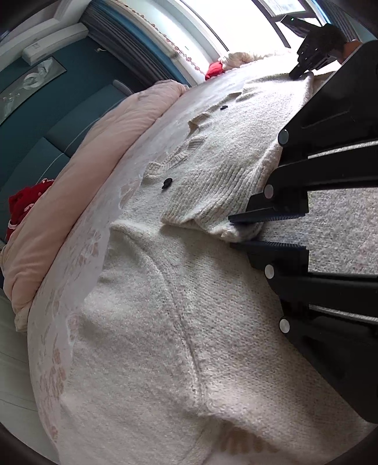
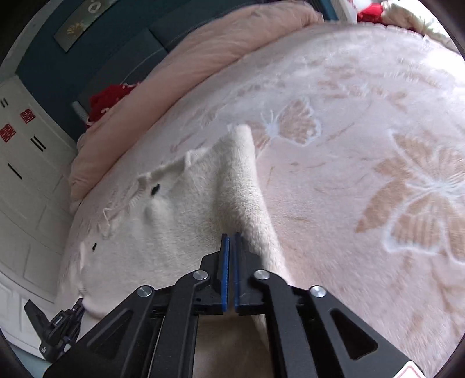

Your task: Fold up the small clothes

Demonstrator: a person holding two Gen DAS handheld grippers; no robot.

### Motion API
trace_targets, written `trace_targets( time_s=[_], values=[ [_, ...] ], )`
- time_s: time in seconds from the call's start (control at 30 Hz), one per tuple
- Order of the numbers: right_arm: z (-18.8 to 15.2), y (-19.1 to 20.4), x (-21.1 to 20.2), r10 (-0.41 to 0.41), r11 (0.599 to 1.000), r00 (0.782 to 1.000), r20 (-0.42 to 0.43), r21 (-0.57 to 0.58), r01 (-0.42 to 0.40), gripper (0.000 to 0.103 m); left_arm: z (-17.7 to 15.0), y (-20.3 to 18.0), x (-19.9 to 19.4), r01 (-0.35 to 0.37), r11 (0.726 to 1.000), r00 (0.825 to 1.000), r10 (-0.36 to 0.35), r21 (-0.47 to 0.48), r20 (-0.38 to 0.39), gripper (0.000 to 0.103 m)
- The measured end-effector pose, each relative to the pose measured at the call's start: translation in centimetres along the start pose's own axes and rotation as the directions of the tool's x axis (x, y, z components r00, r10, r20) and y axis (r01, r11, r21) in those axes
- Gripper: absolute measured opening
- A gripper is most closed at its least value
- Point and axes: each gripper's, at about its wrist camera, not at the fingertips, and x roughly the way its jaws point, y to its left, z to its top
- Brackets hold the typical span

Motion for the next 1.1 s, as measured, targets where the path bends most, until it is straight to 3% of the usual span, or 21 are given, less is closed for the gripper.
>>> trace_targets(
  time_s=[0.1, 0.17, 0.23, 0.27, 0.3, 0.37, 0.47, 0.6, 0.7, 0.73, 0.77, 0.8, 0.9, 0.97, 1.1],
  values=[
    [-2.6, 0.6, -2.7, 0.007, 0.999, 1.000, 0.019, -0.053, -0.006, 0.017, -0.1, 0.1, -0.1, 0.013, 1.000, 1.000, -0.013, -0.005, 0.008, 0.012],
    [-4.3, 0.9, -3.0, 0.046, 0.995, 0.998, -0.046, -0.090, -0.050, 0.017, -0.2, 0.0, -0.1, 0.013, 1.000, 1.000, -0.013, -0.004, 0.011, 0.012],
    [-5.0, 1.5, -1.0, 0.023, 0.986, 0.991, -0.132, -0.159, -0.044, 0.014, -0.2, 0.0, -0.1, 0.012, 1.000, 1.000, -0.012, -0.003, 0.010, 0.012],
    [-4.6, 1.3, -0.5, 0.008, 0.985, 0.991, -0.132, -0.171, -0.031, 0.009, -0.2, 0.0, -0.1, 0.011, 1.000, 1.000, -0.011, -0.003, 0.010, 0.012],
    [-3.8, 0.7, -0.5, 0.009, 0.989, 0.994, -0.111, -0.142, -0.025, 0.002, -0.2, 0.0, -0.1, 0.009, 1.000, 1.000, -0.009, -0.001, 0.011, 0.012],
    [-1.8, -2.0, -1.1, -0.071, 0.997, 0.997, -0.029, -0.034, 0.070, 0.000, -0.3, 0.0, -0.2, 0.002, 1.000, 1.000, -0.002, 0.008, 0.012, 0.013],
    [-1.2, -6.2, -1.6, -0.043, 0.988, 0.999, 0.003, 0.149, 0.042, 0.000, -0.4, -0.2, -0.1, -0.007, 1.000, 1.000, 0.007, 0.019, 0.016, 0.013],
    [-2.7, -4.2, -3.7, -0.102, 0.990, 0.994, 0.039, 0.102, 0.098, 0.000, -0.4, -0.3, -0.1, -0.002, 1.000, 1.000, 0.002, 0.014, 0.017, 0.013],
    [-4.6, -2.4, -5.2, -0.098, 0.991, 0.994, 0.045, 0.100, 0.093, 0.012, -0.3, 0.2, -1.3, 0.009, 0.999, 1.000, -0.009, -0.040, 0.021, 0.015],
    [-5.3, -1.4, -5.4, -0.084, 0.993, 0.996, 0.039, 0.081, 0.081, 0.012, -0.4, 0.5, -2.2, 0.003, 0.998, 0.999, 0.000, -0.066, 0.035, 0.019],
    [-6.1, -0.3, -5.5, -0.073, 0.997, 0.997, 0.030, 0.042, 0.071, 0.012, -0.5, 1.1, -3.9, -0.017, 0.996, 0.997, 0.023, -0.085, 0.067, 0.036],
    [-6.8, 0.8, -5.3, -0.071, 0.997, 0.997, 0.020, 0.003, 0.071, 0.012, -0.6, 1.8, -5.7, -0.034, 0.994, 0.994, 0.044, -0.100, 0.103, 0.054],
    [-9.2, 2.7, -4.3, -0.060, 0.990, 0.998, -0.006, -0.124, 0.059, 0.023, 0.7, 5.7, -11.5, -0.091, 0.984, 0.970, 0.122, -0.154, 0.208, 0.075],
    [-10.4, 3.0, -3.8, -0.083, 0.983, 0.997, 0.000, -0.163, 0.081, 0.026, 2.7, 9.8, -15.0, -0.144, 0.965, 0.950, 0.197, -0.220, 0.242, 0.086],
    [-10.9, 3.8, -3.3, -0.127, 0.971, 0.992, 0.013, -0.201, 0.127, 0.031, 7.5, 18.9, -19.7, -0.281, 0.891, 0.885, 0.384, -0.357, 0.263, 0.088]
  ],
)
